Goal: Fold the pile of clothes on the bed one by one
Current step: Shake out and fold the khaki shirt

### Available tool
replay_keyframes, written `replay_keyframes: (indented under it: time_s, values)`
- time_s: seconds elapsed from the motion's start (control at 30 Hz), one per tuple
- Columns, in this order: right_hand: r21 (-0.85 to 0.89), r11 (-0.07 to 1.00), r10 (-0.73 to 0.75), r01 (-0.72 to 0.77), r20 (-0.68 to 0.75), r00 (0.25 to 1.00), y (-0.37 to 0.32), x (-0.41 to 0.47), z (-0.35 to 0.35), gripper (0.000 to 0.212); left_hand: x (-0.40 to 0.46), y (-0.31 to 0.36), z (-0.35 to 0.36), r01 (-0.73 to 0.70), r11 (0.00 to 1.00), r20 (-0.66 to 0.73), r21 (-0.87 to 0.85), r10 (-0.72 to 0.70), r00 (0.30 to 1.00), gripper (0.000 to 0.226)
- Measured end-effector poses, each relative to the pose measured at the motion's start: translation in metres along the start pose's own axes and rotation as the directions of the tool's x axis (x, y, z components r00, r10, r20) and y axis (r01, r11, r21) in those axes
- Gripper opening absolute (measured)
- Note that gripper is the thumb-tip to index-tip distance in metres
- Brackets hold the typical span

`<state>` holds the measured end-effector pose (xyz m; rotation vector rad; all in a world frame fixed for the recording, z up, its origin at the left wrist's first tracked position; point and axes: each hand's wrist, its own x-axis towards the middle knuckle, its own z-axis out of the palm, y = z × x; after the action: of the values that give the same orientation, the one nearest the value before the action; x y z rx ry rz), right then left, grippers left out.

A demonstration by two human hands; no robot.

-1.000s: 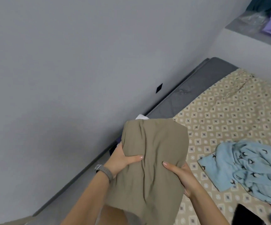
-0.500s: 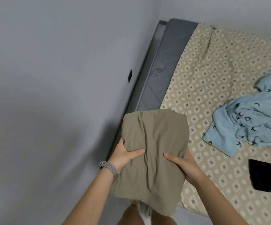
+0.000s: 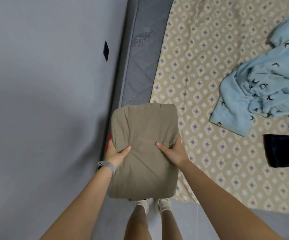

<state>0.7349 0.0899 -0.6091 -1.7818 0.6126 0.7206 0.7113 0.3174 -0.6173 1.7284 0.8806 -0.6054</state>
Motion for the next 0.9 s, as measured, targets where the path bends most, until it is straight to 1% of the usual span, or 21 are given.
replay_keyframes:
  time_s: [0.03,0.07,0.1,0.13,0.17,0.2,0.23,0.27,0.3,0.33,0.37,0.4,0.43,0.5,0.6,0.7,0.8,0.9]
  values:
    - [0.0,1.0,0.005,-0.005,0.005,1.0,-0.002,0.0,-0.001,0.085,0.0,0.003,0.0,-0.004,1.0,-0.007,0.026,0.004,1.0,0.081]
    - [-0.022,1.0,-0.008,0.007,-0.031,0.999,-0.004,-0.001,-0.002,0.091,-0.002,0.007,0.0,-0.018,0.997,-0.034,0.077,0.021,0.999,0.088]
    - [-0.088,0.994,-0.077,0.066,-0.129,0.989,-0.008,-0.004,-0.003,0.098,-0.006,0.012,-0.001,-0.058,0.984,-0.087,0.167,0.074,0.993,0.098]
    - [-0.208,0.965,-0.211,0.16,-0.258,0.943,-0.014,-0.008,-0.004,0.103,-0.012,0.019,-0.003,-0.122,0.949,-0.138,0.292,0.168,0.976,0.109]
    - [-0.353,0.899,-0.382,0.258,-0.347,0.857,-0.019,-0.012,-0.003,0.103,-0.019,0.027,-0.004,-0.215,0.884,-0.148,0.415,0.299,0.943,0.119]
    - [-0.488,0.806,-0.533,0.334,-0.354,0.769,-0.026,-0.016,-0.003,0.1,-0.024,0.034,-0.004,-0.315,0.791,-0.086,0.525,0.417,0.905,0.127]
    - [-0.59,0.71,-0.628,0.384,-0.286,0.723,-0.033,-0.016,0.0,0.094,-0.028,0.041,-0.003,-0.396,0.675,0.036,0.623,0.481,0.876,0.136]
    - [-0.667,0.614,-0.675,0.422,-0.167,0.719,-0.039,-0.015,0.003,0.087,-0.03,0.045,-0.001,-0.447,0.552,0.168,0.704,0.482,0.86,0.142]
    - [-0.733,0.518,-0.681,0.44,-0.041,0.731,-0.043,-0.014,0.009,0.08,-0.028,0.044,0.002,-0.474,0.447,0.272,0.759,0.445,0.854,0.144]
    - [-0.782,0.429,-0.668,0.453,0.063,0.741,-0.038,-0.007,0.015,0.072,-0.023,0.036,0.005,-0.477,0.39,0.329,0.788,0.388,0.861,0.142]
    - [-0.814,0.363,-0.652,0.453,0.126,0.747,-0.032,-0.001,0.02,0.066,-0.018,0.026,0.008,-0.459,0.383,0.345,0.802,0.331,0.878,0.139]
    - [-0.836,0.33,-0.635,0.438,0.148,0.759,-0.023,0.006,0.024,0.062,-0.011,0.013,0.01,-0.43,0.401,0.335,0.809,0.286,0.898,0.137]
    - [-0.849,0.325,-0.611,0.417,0.149,0.778,-0.014,0.016,0.026,0.062,-0.003,0.002,0.012,-0.399,0.421,0.314,0.815,0.256,0.914,0.137]
    - [-0.84,0.38,-0.555,0.387,0.128,0.822,0.003,0.033,0.03,0.067,0.012,-0.016,0.015,-0.367,0.438,0.283,0.821,0.246,0.927,0.138]
    - [-0.816,0.46,-0.518,0.349,0.073,0.852,0.021,0.055,0.034,0.073,0.033,-0.027,0.019,-0.405,0.444,0.293,0.799,0.3,0.908,0.139]
    - [-0.78,0.509,-0.513,0.364,0.065,0.856,0.026,0.07,0.033,0.074,0.046,-0.028,0.025,-0.443,0.474,0.299,0.761,0.35,0.888,0.141]
    - [-0.745,0.539,-0.516,0.393,0.077,0.853,0.02,0.071,0.028,0.077,0.042,-0.023,0.027,-0.468,0.466,0.283,0.751,0.413,0.866,0.134]
    - [-0.692,0.555,-0.594,0.462,0.059,0.802,0.012,0.042,0.022,0.092,0.019,-0.024,0.022,-0.488,0.441,0.231,0.753,0.516,0.824,0.133]
